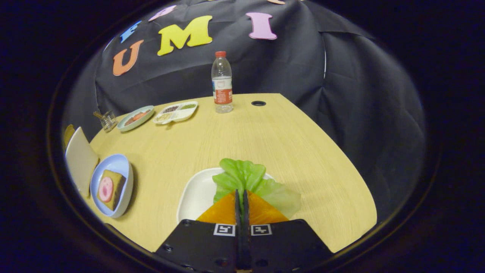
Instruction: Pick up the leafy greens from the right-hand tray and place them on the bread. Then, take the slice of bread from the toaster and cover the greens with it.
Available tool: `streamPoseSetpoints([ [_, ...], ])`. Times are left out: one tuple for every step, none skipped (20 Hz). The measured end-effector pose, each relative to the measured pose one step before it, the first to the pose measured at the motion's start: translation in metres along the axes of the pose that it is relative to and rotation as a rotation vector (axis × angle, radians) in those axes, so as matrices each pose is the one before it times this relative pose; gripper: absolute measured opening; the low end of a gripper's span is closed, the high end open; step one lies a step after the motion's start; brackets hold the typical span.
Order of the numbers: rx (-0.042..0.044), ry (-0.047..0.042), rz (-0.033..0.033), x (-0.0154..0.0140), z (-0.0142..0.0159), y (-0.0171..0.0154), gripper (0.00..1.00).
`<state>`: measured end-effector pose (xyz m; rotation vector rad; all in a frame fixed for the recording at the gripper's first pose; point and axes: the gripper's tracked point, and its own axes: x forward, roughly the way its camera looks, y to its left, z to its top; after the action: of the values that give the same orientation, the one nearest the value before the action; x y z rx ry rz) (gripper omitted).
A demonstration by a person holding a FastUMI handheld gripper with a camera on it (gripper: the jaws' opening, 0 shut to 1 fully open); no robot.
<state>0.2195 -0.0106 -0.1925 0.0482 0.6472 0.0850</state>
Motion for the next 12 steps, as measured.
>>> streamPoseSetpoints([
  [-0.00010,-0.01887,-0.00072,-0.00451,0.00353,0.00013,0.01],
  [0.00410,-0.01764,0.00108,-0.00503,0.00476,0.00074,0.00],
  [0.01180,-0.01961,0.00635,-0.00548,0.00469,0.00105,0.00],
  [0.01059,-0.01646,0.00352,-0.00537,0.00492,0.00127,0.00],
  [0.00972,-0.01470,0.00638,-0.00459,0.00389,0.00286,0.01],
  [0.00486,-0.01114,0.00402,-0.00485,0.00367,0.00209,0.01],
  [0.00194,-0.01188,0.00554,-0.00461,0.00307,0.00289,0.01],
  [0.00583,-0.01739,0.00819,-0.00664,0.00508,0.00423,0.01],
  [0.00830,-0.01691,0.00690,-0.00633,0.00556,0.00445,0.00],
  [0.01017,-0.01174,0.01595,-0.00653,0.00407,0.00730,0.00],
  [0.00928,-0.00721,0.01548,-0.00438,0.00222,0.00788,0.00],
  [0.00750,-0.00660,0.01266,-0.00693,0.00241,0.00813,0.00],
])
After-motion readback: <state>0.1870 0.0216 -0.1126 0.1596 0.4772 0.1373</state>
